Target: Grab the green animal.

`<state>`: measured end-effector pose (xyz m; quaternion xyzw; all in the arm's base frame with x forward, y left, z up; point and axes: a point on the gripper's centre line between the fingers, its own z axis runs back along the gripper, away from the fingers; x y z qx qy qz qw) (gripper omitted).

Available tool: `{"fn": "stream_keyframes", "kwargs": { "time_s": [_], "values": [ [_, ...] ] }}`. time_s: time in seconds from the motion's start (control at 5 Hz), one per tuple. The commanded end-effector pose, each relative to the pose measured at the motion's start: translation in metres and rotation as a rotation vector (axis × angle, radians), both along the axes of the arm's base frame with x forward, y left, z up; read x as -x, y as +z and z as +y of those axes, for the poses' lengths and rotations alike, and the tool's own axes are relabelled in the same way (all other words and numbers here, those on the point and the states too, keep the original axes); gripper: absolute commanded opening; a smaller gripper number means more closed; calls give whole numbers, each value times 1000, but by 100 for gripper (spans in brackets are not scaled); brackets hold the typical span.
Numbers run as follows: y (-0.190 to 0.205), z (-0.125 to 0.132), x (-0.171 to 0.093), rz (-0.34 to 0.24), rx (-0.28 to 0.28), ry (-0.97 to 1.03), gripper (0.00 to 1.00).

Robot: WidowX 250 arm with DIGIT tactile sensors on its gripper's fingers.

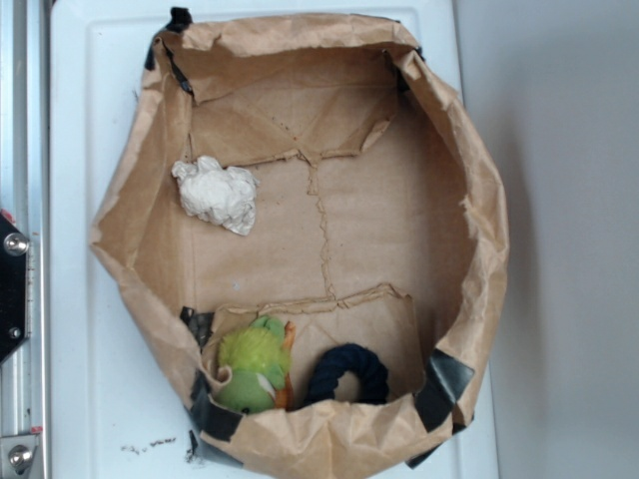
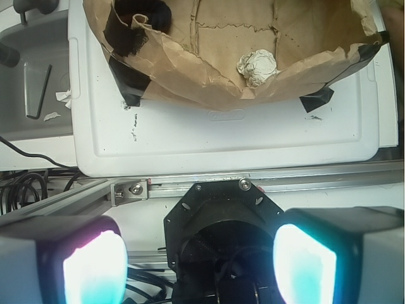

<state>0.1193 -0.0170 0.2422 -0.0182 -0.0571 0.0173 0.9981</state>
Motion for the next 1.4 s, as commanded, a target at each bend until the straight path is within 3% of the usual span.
{"fn": "stream_keyframes", "kwargs": {
  "time_s": [0.0,0.4,0.6,0.8,1.0,1.2],
  "values": [
    [0,0,0,0,0,0,100],
    [-8,-24,-34,33,-244,184,100],
    [-16,-14,-59,81,-137,290,100],
    [-29,7,-77,76,-62,354,100],
    [-43,41,-82,4,48,430,100],
    [-49,53,-94,8,113,487,100]
  ]
}}
